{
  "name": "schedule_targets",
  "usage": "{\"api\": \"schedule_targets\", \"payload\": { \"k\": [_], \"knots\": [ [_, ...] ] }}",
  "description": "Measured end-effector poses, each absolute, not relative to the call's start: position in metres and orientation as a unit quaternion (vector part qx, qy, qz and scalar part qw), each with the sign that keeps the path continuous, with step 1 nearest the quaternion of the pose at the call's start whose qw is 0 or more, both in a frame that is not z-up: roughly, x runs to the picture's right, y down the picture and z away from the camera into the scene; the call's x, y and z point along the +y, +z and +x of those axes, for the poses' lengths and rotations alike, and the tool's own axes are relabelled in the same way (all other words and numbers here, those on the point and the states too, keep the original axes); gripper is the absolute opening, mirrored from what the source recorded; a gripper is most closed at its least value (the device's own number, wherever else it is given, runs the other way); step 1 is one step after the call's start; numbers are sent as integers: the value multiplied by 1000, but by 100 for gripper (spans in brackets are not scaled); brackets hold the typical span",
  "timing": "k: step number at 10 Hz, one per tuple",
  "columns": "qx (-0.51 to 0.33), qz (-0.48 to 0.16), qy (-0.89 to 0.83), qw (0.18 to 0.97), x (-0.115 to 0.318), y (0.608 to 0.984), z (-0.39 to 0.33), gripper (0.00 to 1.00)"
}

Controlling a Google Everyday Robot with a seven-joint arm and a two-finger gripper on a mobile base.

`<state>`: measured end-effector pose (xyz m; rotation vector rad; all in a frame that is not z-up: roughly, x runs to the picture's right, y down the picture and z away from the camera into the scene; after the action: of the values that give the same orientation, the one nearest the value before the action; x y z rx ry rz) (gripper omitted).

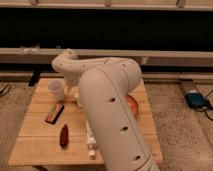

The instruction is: Push the eraser across the table

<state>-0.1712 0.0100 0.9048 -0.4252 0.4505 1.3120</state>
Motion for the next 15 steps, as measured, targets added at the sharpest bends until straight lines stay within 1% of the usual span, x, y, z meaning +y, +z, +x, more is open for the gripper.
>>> {"api": "schedule_targets", "payload": {
  "k": [4, 6, 10, 15],
  "knots": [
    [223, -208, 570, 763, 29, 915, -190, 80],
    [242, -212, 555, 767, 55, 918, -202, 80],
    [260, -165, 564, 766, 69, 923, -205, 80],
    [271, -110, 579, 761, 68, 931, -203, 80]
  ]
}}
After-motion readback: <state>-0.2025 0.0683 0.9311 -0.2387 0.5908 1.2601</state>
